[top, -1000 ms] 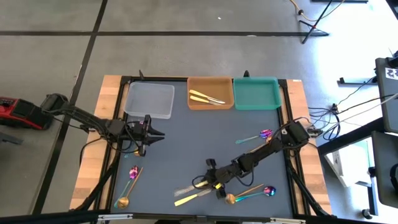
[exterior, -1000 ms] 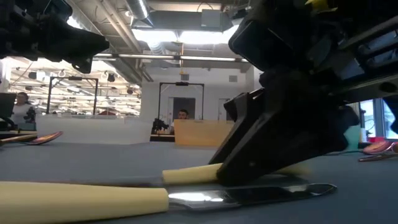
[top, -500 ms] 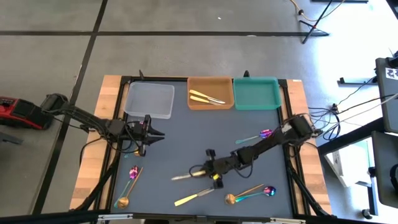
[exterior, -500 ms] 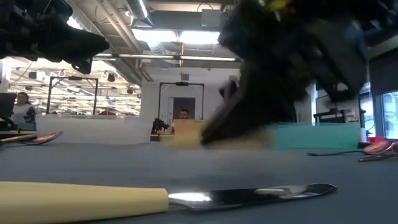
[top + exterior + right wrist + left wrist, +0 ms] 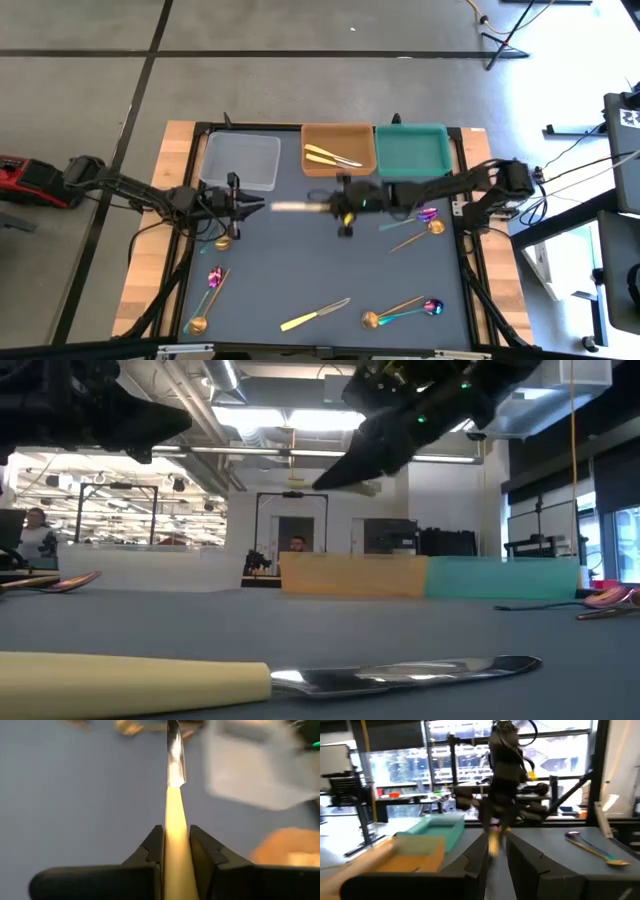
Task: Sort silverware by color (type)
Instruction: Put the yellow table knife into the orange bin
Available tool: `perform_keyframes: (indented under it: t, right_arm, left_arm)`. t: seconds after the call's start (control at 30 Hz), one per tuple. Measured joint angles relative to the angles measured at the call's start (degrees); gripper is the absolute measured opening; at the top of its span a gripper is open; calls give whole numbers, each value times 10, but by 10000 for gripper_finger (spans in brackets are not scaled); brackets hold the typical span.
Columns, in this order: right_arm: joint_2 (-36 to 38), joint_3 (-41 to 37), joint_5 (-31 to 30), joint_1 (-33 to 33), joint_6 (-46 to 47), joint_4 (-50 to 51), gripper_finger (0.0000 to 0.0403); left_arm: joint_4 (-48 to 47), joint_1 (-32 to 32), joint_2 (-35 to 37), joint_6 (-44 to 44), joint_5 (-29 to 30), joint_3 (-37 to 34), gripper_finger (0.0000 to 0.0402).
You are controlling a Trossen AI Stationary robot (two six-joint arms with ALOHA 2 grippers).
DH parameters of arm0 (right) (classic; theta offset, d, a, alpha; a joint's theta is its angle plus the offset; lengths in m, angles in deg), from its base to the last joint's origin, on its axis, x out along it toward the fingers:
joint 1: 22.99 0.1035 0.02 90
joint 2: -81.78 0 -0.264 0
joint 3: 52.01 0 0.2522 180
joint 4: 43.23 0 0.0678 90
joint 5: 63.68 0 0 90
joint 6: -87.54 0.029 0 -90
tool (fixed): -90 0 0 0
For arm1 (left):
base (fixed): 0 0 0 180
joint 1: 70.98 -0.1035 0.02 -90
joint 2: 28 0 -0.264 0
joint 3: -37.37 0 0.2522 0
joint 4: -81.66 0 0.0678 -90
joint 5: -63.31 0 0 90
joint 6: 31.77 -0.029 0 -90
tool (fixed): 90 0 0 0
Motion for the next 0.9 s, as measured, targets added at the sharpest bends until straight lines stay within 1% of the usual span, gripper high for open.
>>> perform_keyframes:
  t: [0.07,0.2,0.27,0.37,0.5,0.63,0.8,0.9]
  right_arm:
    - [19,0,0,-40,-19,6,47]
    - [31,0,-1,-115,-44,7,49]
    - [31,0,4,-151,-59,4,50]
    - [28,0,27,-203,-67,5,51]
    - [13,0,49,-259,-69,3,51]
    - [-20,0,97,-292,-68,-4,52]
    - [-56,0,84,-302,-60,-6,58]
    - [-61,0,82,-301,-57,-10,64]
  left_arm:
    - [0,-10,-5,10,-9,0,63]
    - [-26,-15,-18,39,-33,0,63]
    - [-27,-14,-30,41,-34,0,63]
    - [-29,-14,-46,46,-32,0,63]
    - [-28,-15,-63,54,-25,0,63]
    - [-5,-15,-75,51,-24,0,63]
    - [8,-14,-87,77,-26,0,63]
    - [7,-14,-101,104,-51,0,63]
